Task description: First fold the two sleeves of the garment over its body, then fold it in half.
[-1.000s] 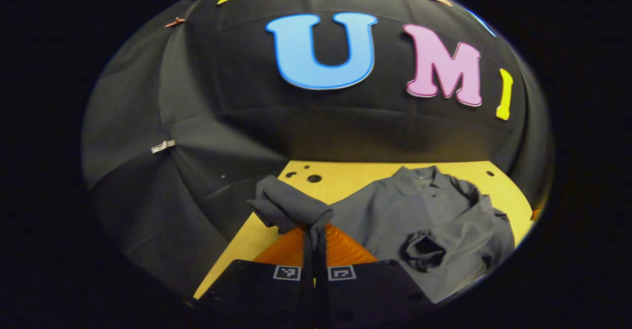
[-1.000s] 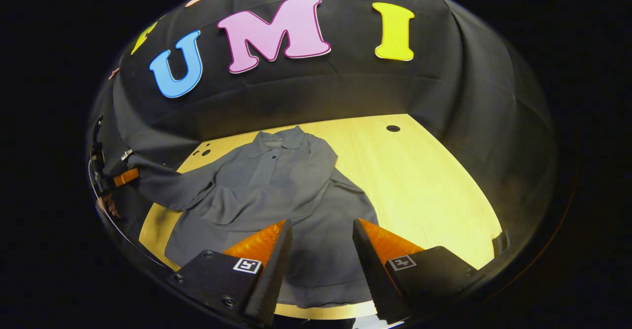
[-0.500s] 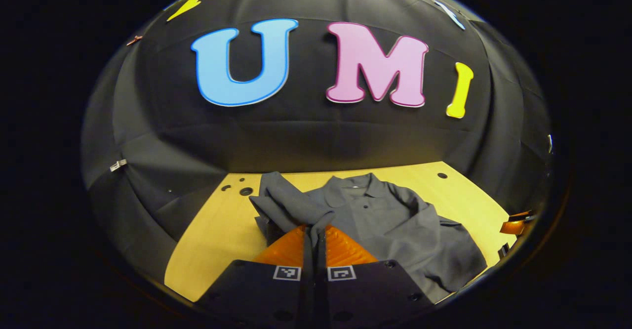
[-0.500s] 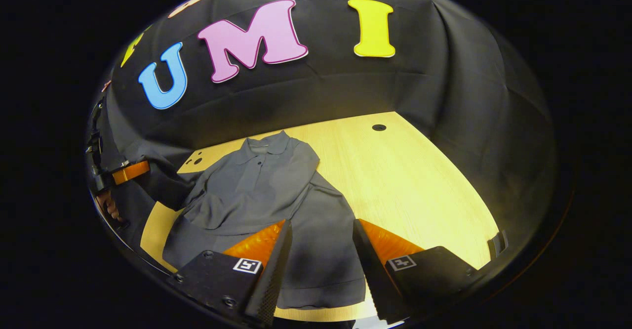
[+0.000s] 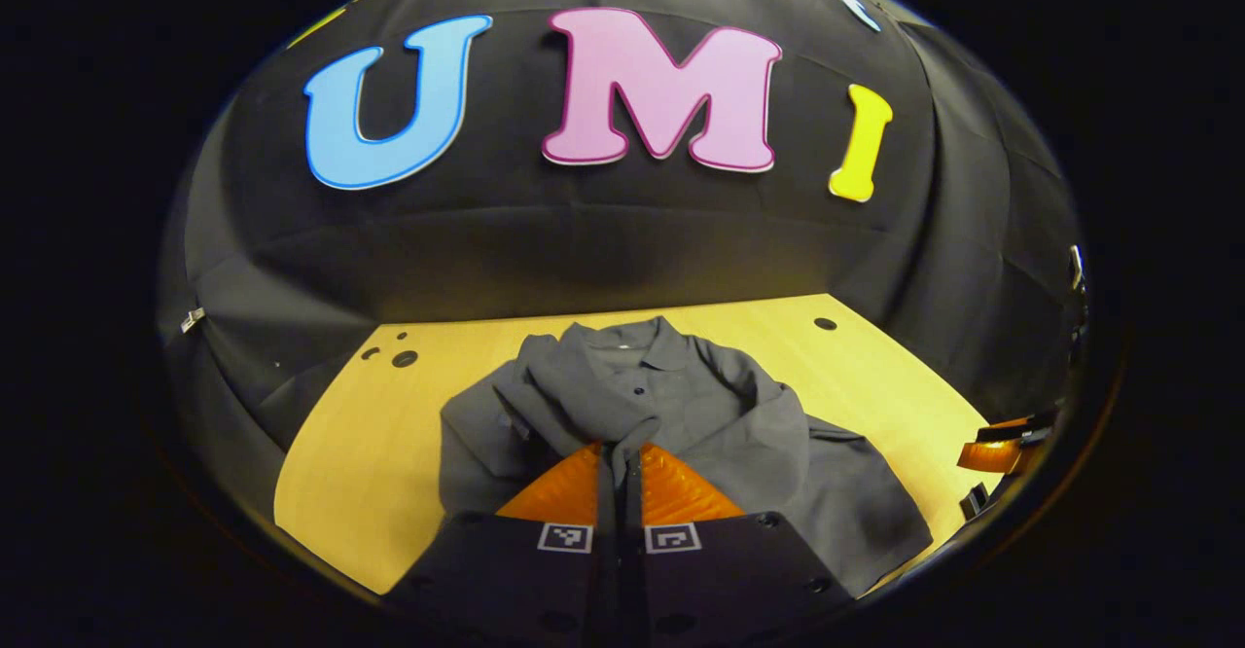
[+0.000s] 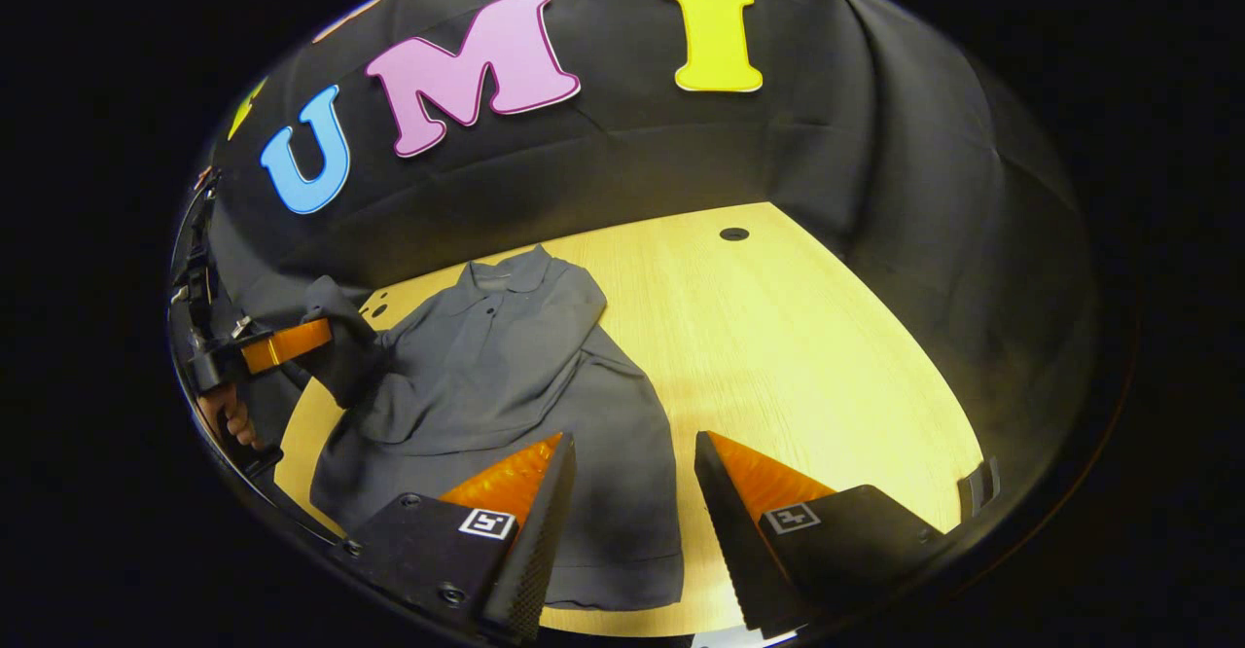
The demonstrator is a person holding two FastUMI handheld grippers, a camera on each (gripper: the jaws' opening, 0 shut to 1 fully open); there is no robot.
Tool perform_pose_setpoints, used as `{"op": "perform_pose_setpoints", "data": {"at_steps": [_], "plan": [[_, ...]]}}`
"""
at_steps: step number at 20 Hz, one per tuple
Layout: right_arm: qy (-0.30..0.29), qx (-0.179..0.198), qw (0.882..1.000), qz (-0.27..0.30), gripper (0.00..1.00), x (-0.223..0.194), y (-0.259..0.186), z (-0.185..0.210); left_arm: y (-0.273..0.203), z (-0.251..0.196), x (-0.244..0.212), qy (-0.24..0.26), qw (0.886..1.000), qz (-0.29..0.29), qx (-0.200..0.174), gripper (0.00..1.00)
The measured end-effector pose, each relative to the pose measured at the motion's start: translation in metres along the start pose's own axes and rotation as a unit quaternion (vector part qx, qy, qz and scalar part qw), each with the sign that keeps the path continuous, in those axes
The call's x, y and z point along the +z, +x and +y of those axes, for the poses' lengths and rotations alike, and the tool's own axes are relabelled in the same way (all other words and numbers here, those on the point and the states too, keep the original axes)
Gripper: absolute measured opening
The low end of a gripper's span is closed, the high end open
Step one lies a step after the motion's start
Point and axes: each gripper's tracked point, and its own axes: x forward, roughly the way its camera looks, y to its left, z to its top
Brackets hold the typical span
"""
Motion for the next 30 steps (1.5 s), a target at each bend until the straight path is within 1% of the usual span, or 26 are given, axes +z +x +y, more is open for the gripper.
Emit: {"op": "perform_pose_setpoints", "data": {"at_steps": [7, 12, 16, 18, 19, 20, 23, 25, 28, 29, 30], "plan": [[-0.009, 0.017, 1.000, 0.021, 0.77, -0.006, 0.020, -0.014, 0.045, -0.050, -0.049, 0.033, 0.998, 0.054, -0.011, 0.06], [-0.016, 0.024, 0.999, 0.033, 0.77, -0.008, 0.030, -0.026, 0.067, -0.078, -0.078, 0.016, 0.995, 0.089, -0.030, 0.07], [-0.019, 0.028, 0.998, 0.047, 0.77, -0.014, 0.039, -0.032, 0.078, -0.094, -0.098, 0.006, 0.991, 0.124, -0.046, 0.14], [-0.019, 0.030, 0.998, 0.052, 0.77, -0.016, 0.042, -0.034, 0.083, -0.100, -0.102, 0.000, 0.990, 0.134, -0.055, 0.22], [-0.019, 0.031, 0.998, 0.054, 0.78, -0.017, 0.044, -0.035, 0.083, -0.105, -0.103, -0.004, 0.989, 0.135, -0.058, 0.22], [-0.019, 0.031, 0.998, 0.055, 0.77, -0.017, 0.045, -0.035, 0.083, -0.110, -0.102, -0.005, 0.989, 0.134, -0.064, 0.45], [-0.016, 0.030, 0.998, 0.056, 0.77, -0.016, 0.048, -0.037, 0.081, -0.118, -0.100, 0.009, 0.989, 0.131, -0.070, 0.64], [-0.015, 0.029, 0.998, 0.056, 0.77, -0.017, 0.048, -0.036, 0.075, -0.126, -0.099, 0.013, 0.988, 0.130, -0.078, 0.70], [-0.012, 0.026, 0.998, 0.053, 0.78, -0.016, 0.046, -0.033, 0.063, -0.138, -0.091, 0.010, 0.988, 0.119, -0.100, 0.75], [-0.012, 0.022, 0.998, 0.052, 0.77, -0.018, 0.045, -0.032, 0.059, -0.139, -0.090, 0.012, 0.988, 0.119, -0.102, 0.81], [-0.012, 0.021, 0.998, 0.052, 0.77, -0.019, 0.044, -0.030, 0.054, -0.140, -0.089, 0.014, 0.988, 0.117, -0.103, 0.83]]}}
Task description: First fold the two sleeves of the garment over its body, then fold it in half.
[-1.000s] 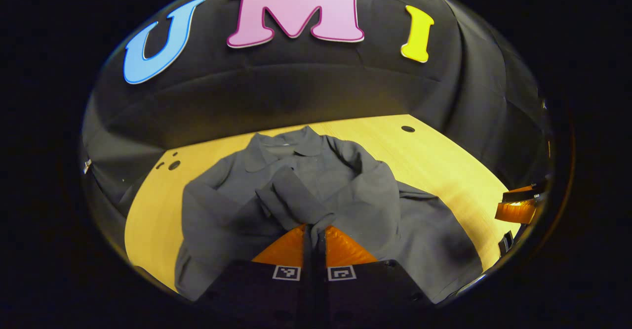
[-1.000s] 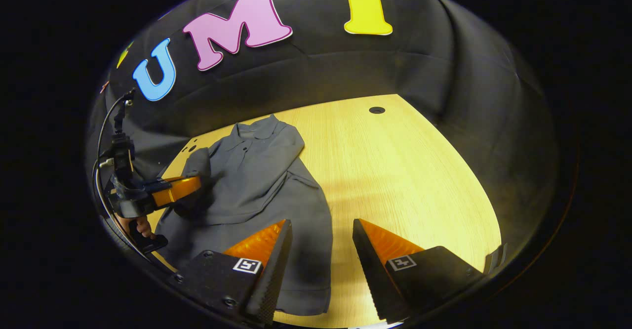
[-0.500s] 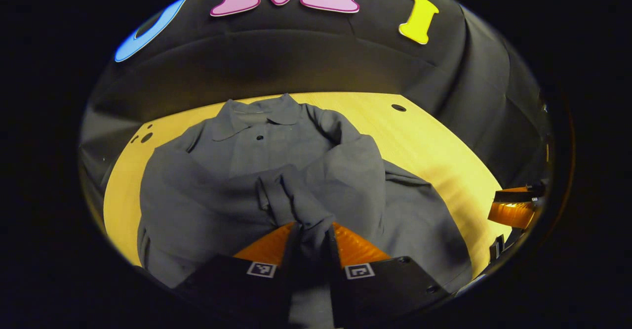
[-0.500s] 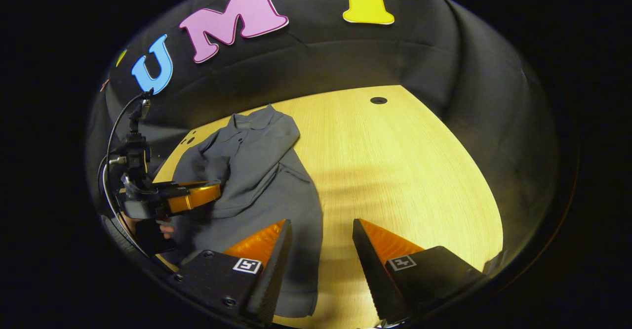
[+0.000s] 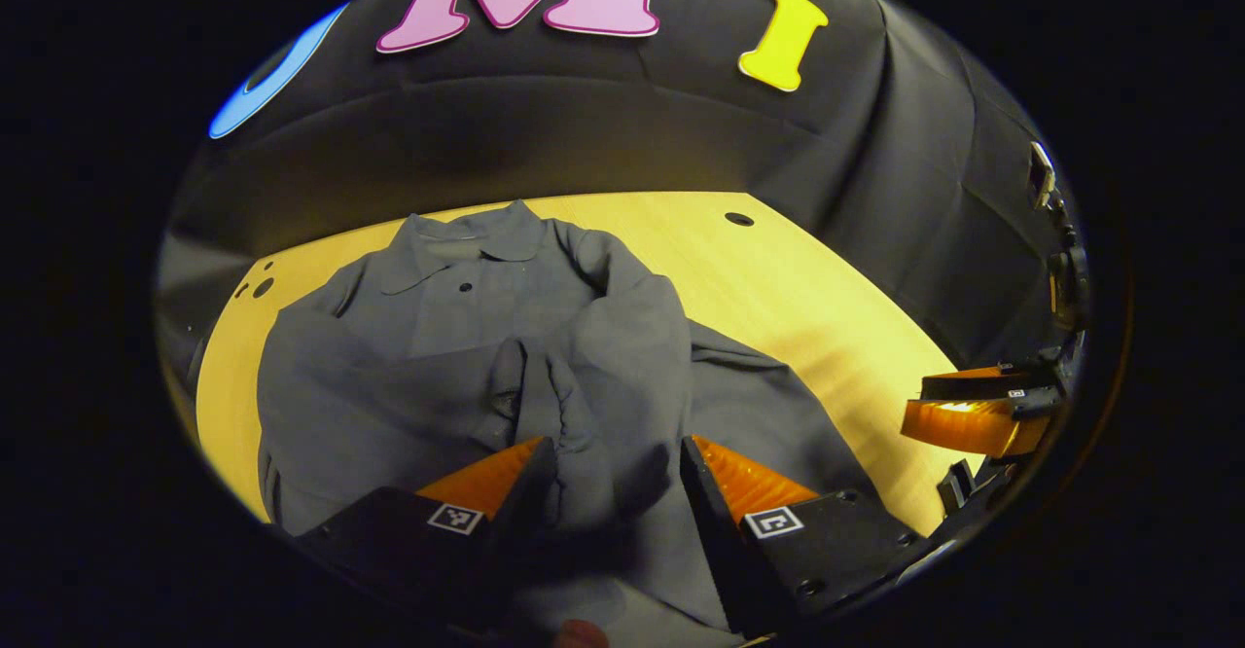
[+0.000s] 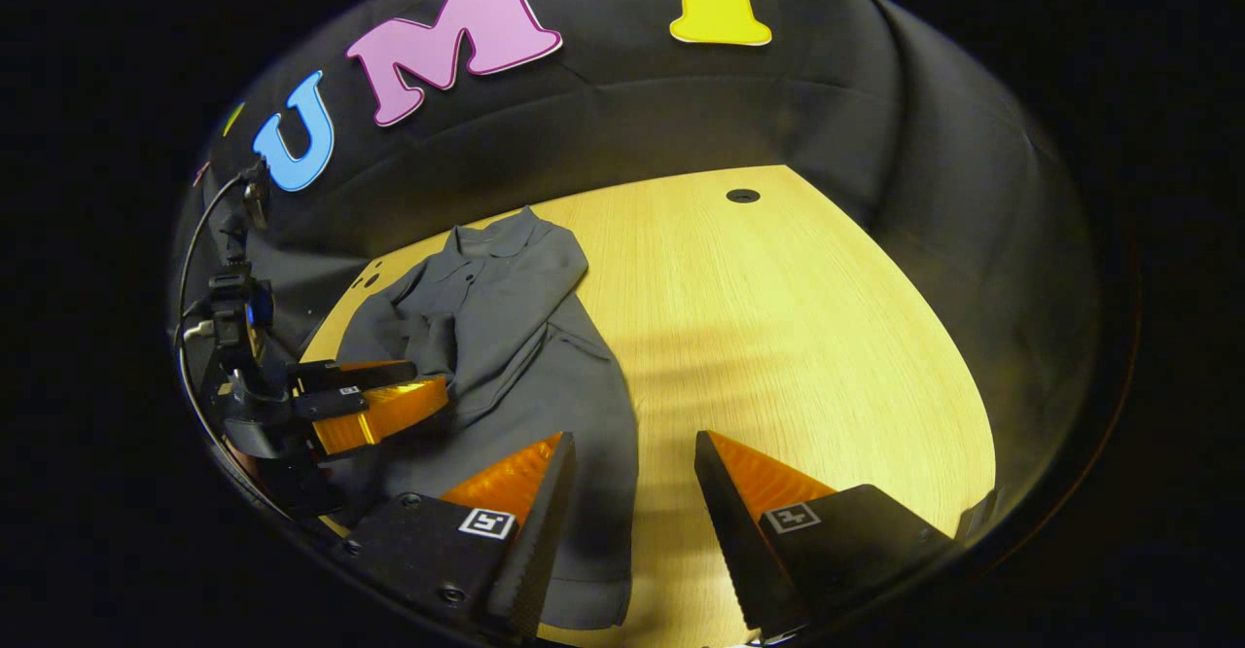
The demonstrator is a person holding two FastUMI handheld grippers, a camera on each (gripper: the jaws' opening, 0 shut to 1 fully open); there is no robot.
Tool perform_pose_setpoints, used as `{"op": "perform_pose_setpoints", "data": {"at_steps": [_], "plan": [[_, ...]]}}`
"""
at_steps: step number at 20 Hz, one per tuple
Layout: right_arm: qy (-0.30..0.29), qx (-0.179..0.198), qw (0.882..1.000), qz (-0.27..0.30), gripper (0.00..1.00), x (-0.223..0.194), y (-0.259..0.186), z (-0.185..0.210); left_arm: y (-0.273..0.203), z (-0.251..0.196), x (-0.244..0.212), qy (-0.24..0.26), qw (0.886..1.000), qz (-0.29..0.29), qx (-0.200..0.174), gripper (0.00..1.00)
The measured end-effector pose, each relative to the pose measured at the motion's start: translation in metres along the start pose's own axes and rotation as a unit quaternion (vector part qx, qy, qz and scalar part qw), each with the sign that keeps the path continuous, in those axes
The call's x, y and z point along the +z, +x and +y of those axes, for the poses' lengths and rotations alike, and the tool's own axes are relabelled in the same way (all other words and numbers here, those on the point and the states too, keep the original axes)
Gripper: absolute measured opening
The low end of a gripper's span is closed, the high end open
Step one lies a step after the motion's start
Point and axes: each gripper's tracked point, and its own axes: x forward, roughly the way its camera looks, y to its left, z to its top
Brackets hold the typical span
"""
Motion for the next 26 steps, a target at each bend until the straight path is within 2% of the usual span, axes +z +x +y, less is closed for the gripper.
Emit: {"op": "perform_pose_setpoints", "data": {"at_steps": [7, 11, 15, 26], "plan": [[0.002, -0.002, 1.000, -0.003, 0.78, -0.011, -0.016, 0.019, -0.051, -0.004, -0.004, -0.017, 0.999, -0.013, -0.033, 0.83], [0.002, -0.002, 1.000, 0.003, 0.88, -0.026, -0.029, 0.030, -0.085, 0.021, -0.020, -0.039, 0.999, -0.014, -0.023, 0.83], [-0.009, -0.012, 1.000, 0.019, 0.97, -0.052, -0.047, 0.034, -0.118, 0.067, -0.046, -0.061, 0.998, -0.001, 0.009, 0.83], [-0.014, -0.043, 0.997, 0.066, 0.99, -0.107, -0.061, 0.036, -0.190, 0.193, -0.143, -0.110, 0.985, 0.052, 0.124, 0.83]]}}
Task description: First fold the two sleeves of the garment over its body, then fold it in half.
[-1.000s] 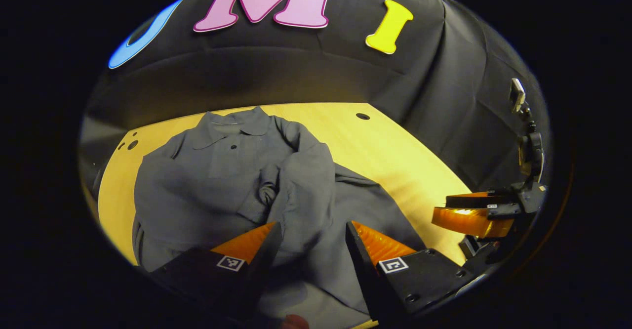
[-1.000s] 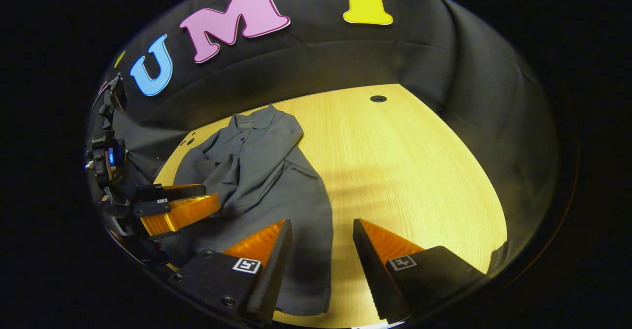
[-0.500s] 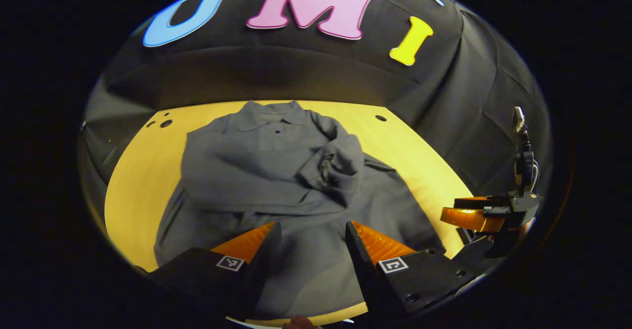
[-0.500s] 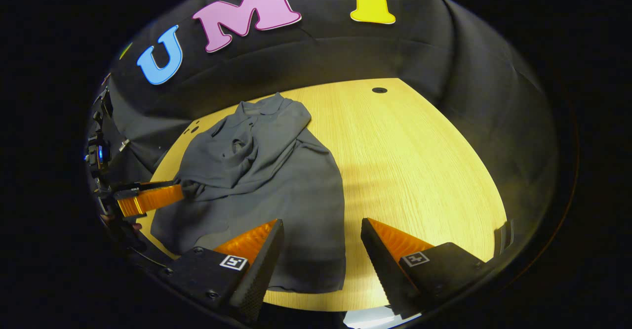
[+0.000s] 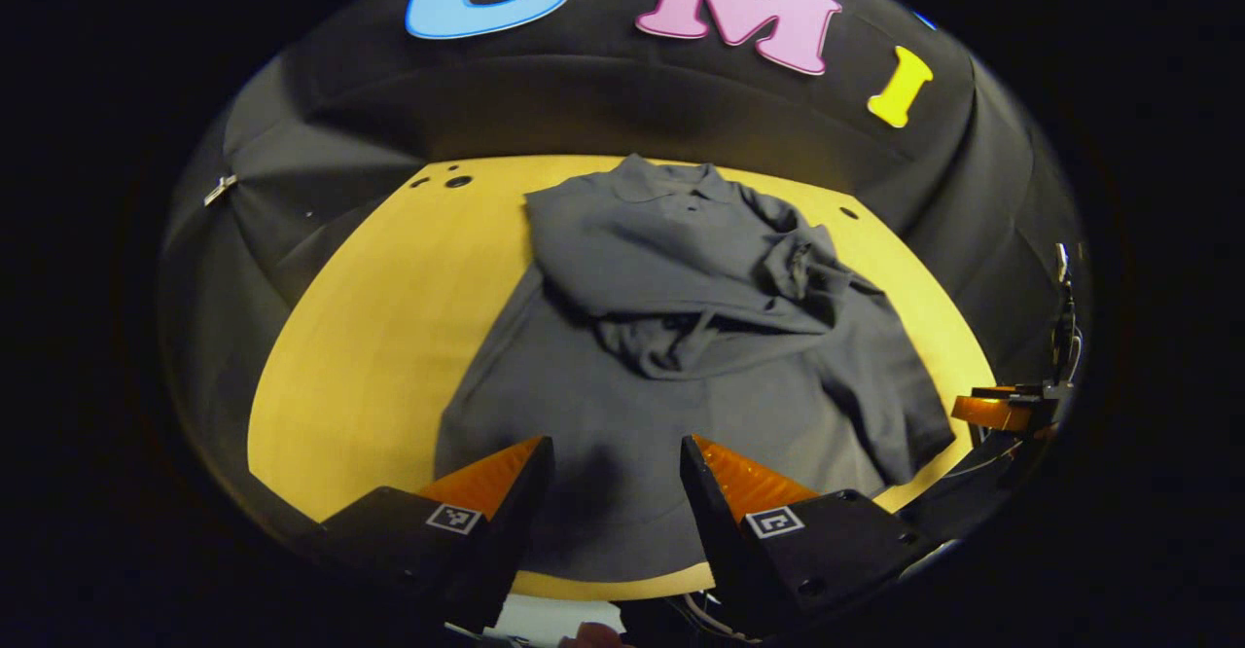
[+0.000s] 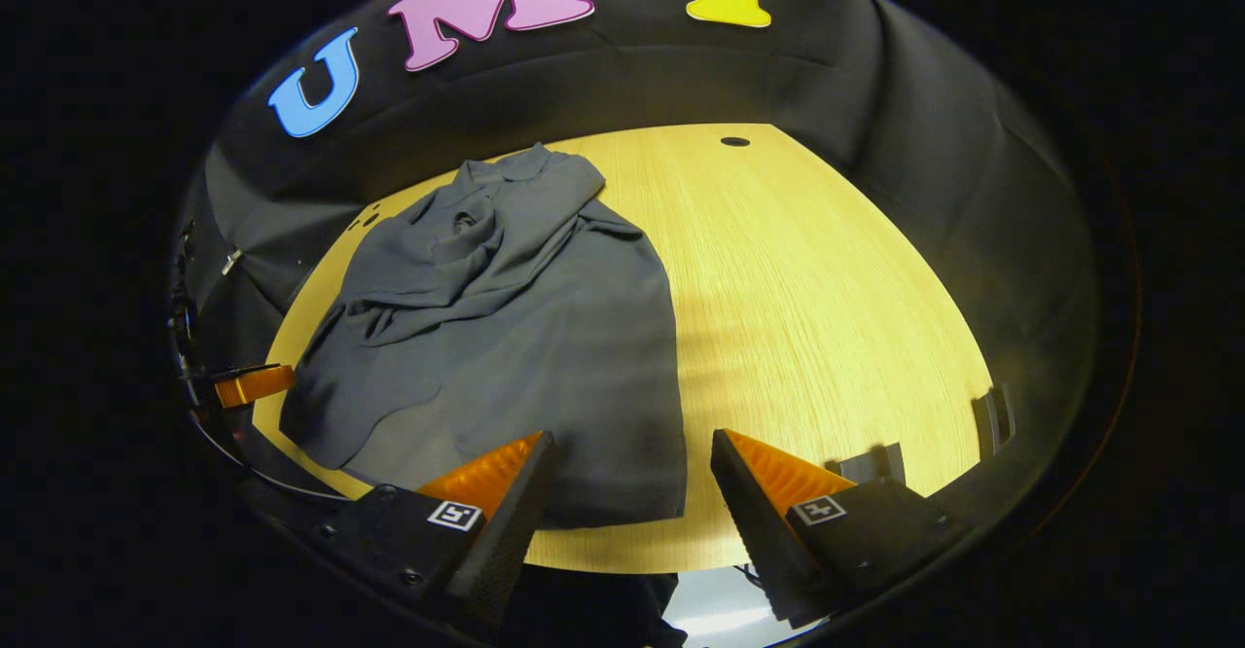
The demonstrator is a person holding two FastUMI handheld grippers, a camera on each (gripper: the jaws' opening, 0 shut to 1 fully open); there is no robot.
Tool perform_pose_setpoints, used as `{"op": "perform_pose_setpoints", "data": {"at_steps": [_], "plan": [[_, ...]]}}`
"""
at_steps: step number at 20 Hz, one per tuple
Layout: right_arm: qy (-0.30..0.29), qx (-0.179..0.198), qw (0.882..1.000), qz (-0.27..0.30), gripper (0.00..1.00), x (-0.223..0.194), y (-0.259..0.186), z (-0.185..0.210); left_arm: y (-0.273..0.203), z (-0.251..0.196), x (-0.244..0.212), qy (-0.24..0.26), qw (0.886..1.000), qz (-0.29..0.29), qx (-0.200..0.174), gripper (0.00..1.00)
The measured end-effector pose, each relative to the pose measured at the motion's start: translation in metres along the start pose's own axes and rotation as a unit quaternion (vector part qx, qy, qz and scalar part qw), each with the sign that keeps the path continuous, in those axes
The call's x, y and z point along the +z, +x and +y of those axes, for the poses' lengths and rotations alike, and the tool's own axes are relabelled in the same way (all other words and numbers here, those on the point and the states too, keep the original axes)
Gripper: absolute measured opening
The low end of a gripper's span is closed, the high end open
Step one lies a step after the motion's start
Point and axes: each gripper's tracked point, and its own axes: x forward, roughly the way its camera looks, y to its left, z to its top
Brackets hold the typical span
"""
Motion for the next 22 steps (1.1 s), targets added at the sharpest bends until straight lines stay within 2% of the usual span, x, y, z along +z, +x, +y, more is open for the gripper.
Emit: {"op": "perform_pose_setpoints", "data": {"at_steps": [3, 7, 11, 14, 15, 16, 18, 20, 21, 22], "plan": [[-0.004, -0.013, 1.000, 0.014, 0.99, -0.014, 0.004, -0.002, 0.005, 0.039, -0.020, 0.009, 0.999, 0.016, 0.036, 0.83], [-0.008, -0.023, 0.999, 0.031, 0.99, -0.029, 0.007, -0.003, 0.013, 0.061, -0.049, 0.018, 0.997, 0.047, 0.052, 0.83], [-0.018, -0.030, 0.998, 0.045, 0.99, -0.036, 0.018, -0.005, 0.024, 0.066, -0.066, 0.033, 0.996, 0.070, 0.053, 0.82], [-0.032, -0.039, 0.997, 0.054, 0.99, -0.039, 0.027, -0.007, 0.024, 0.068, -0.067, 0.024, 0.996, 0.076, 0.045, 0.82], [-0.042, -0.037, 0.997, 0.051, 0.99, -0.037, 0.029, -0.005, 0.025, 0.069, -0.066, 0.017, 0.996, 0.073, 0.042, 0.87], [-0.051, -0.034, 0.997, 0.054, 0.99, -0.038, 0.029, -0.004, 0.024, 0.067, -0.068, 0.014, 0.996, 0.079, 0.041, 0.84], [-0.056, -0.031, 0.997, 0.049, 0.99, -0.035, 0.030, -0.001, 0.026, 0.065, -0.068, 0.024, 0.996, 0.081, 0.043, 0.84], [-0.061, -0.022, 0.997, 0.042, 0.97, -0.035, 0.031, 0.006, 0.026, 0.059, -0.068, 0.039, 0.995, 0.086, 0.025, 0.83], [-0.072, -0.005, 0.996, 0.046, 0.85, -0.036, 0.035, 0.014, 0.028, 0.052, -0.066, 0.051, 0.995, 0.087, 0.012, 0.68], [-0.080, 0.026, 0.996, 0.044, 0.59, -0.036, 0.037, 0.027, 0.032, 0.046, -0.062, 0.068, 0.994, 0.085, 0.001, 0.53]]}}
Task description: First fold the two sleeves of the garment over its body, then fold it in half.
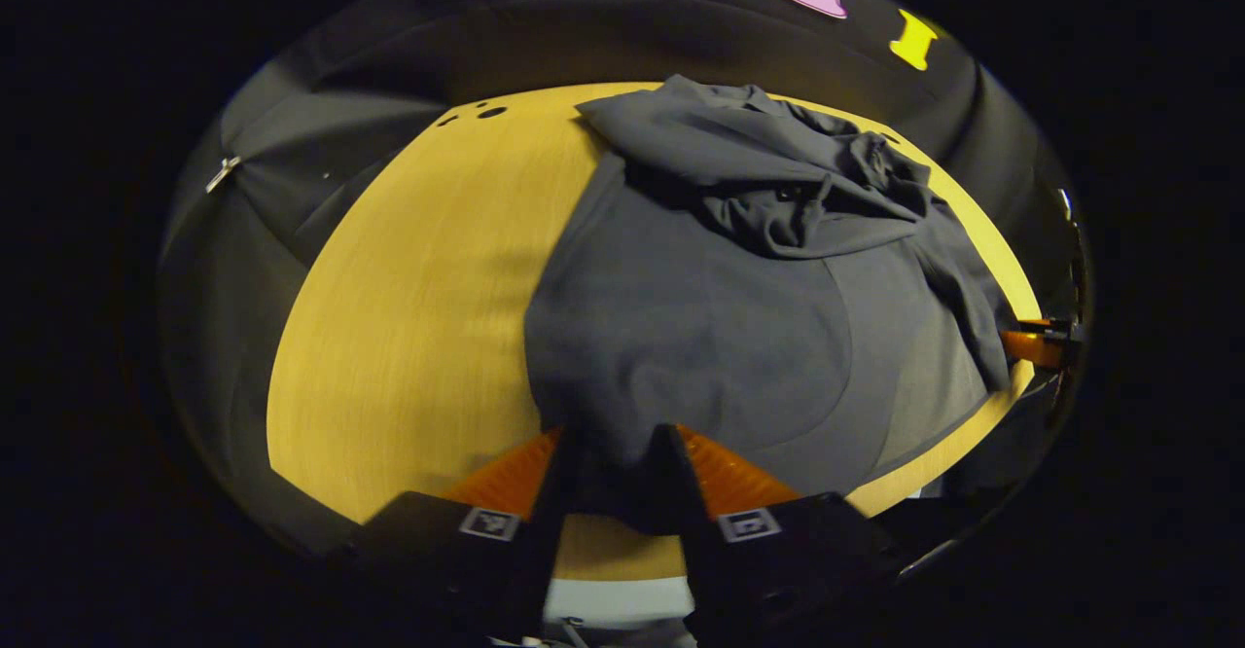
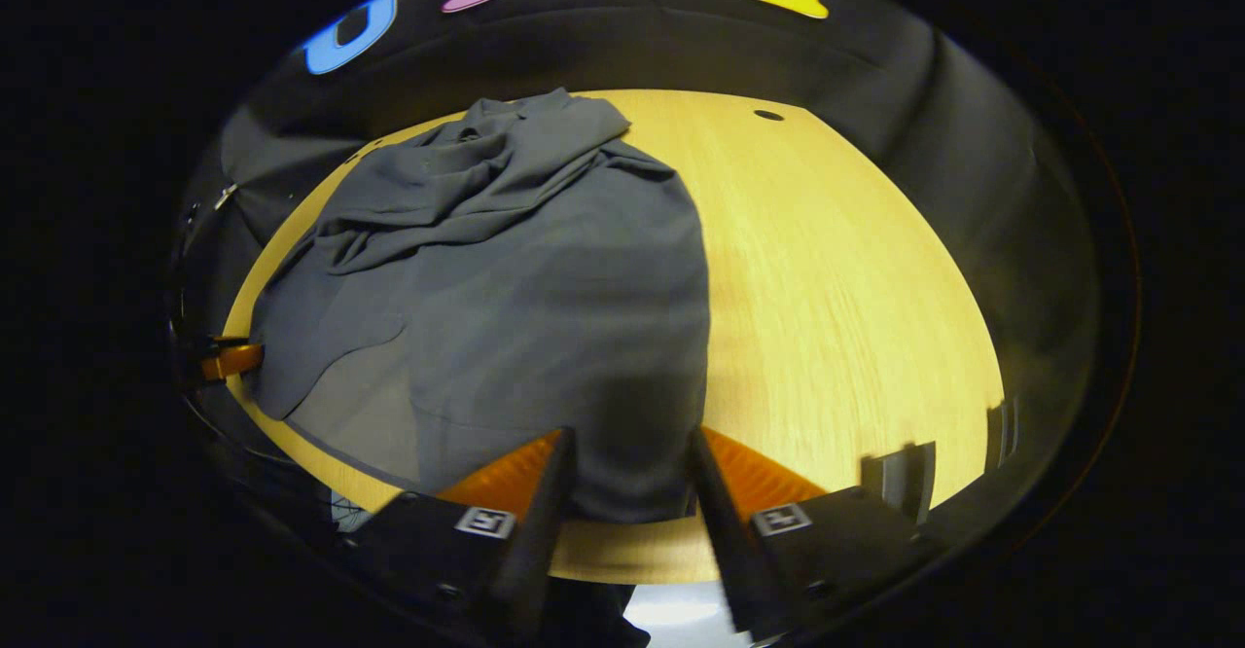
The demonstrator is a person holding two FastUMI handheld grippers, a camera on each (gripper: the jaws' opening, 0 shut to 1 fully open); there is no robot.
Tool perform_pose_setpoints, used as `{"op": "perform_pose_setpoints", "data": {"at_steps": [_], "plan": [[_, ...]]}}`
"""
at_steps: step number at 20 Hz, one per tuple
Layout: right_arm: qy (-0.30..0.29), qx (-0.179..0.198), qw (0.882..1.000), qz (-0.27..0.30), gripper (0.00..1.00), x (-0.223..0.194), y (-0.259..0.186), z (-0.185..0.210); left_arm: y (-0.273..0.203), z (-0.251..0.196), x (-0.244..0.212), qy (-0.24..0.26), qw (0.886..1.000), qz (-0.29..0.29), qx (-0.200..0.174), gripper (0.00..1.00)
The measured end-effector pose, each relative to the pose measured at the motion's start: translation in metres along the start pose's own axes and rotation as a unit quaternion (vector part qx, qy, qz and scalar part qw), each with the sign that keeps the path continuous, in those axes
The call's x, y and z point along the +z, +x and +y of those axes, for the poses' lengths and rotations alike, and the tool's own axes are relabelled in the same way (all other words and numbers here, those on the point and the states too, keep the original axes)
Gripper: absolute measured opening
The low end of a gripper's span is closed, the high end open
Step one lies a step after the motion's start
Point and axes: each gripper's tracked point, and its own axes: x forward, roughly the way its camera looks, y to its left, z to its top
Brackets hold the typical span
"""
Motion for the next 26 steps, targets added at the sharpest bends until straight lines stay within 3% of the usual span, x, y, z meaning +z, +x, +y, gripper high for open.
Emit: {"op": "perform_pose_setpoints", "data": {"at_steps": [2, 3, 6, 7, 8, 10, 17, 21, 26], "plan": [[0.000, 0.024, 1.000, 0.000, 0.08, 0.004, 0.003, 0.016, 0.003, -0.002, 0.007, 0.036, 0.999, 0.005, 0.002, 0.22], [-0.007, 0.027, 1.000, 0.002, 0.07, 0.004, 0.005, 0.016, 0.004, 0.000, 0.006, 0.047, 0.999, 0.007, 0.005, 0.06], [-0.027, 0.027, 0.999, 0.019, 0.05, -0.006, -0.005, 0.013, -0.006, -0.003, 0.000, 0.014, 1.000, 0.004, -0.006, 0.06], [-0.030, 0.027, 0.999, 0.019, 0.00, -0.009, -0.011, 0.011, -0.011, -0.004, -0.005, -0.001, 1.000, 0.003, -0.010, 0.05], [-0.025, 0.029, 0.999, 0.019, 0.06, -0.016, -0.020, 0.011, -0.016, -0.003, -0.009, -0.014, 1.000, 0.002, -0.014, 0.05], [-0.009, 0.036, 0.999, 0.026, 0.05, -0.032, -0.032, 0.010, -0.028, -0.004, -0.026, -0.031, 0.999, 0.014, -0.026, 0.06], [0.009, 0.073, 0.996, 0.058, 0.06, -0.076, -0.078, 0.021, -0.069, -0.011, -0.069, -0.035, 0.998, 0.045, -0.041, 0.06], [0.015, 0.083, 0.996, 0.034, 0.05, -0.054, -0.097, 0.020, -0.092, -0.017, -0.040, -0.050, 0.997, 0.019, -0.052, 0.06], [0.039, 0.088, 0.994, -0.047, 0.05, 0.021, -0.110, 0.016, -0.114, -0.010, 0.028, -0.057, 0.996, -0.046, -0.047, 0.05]]}}
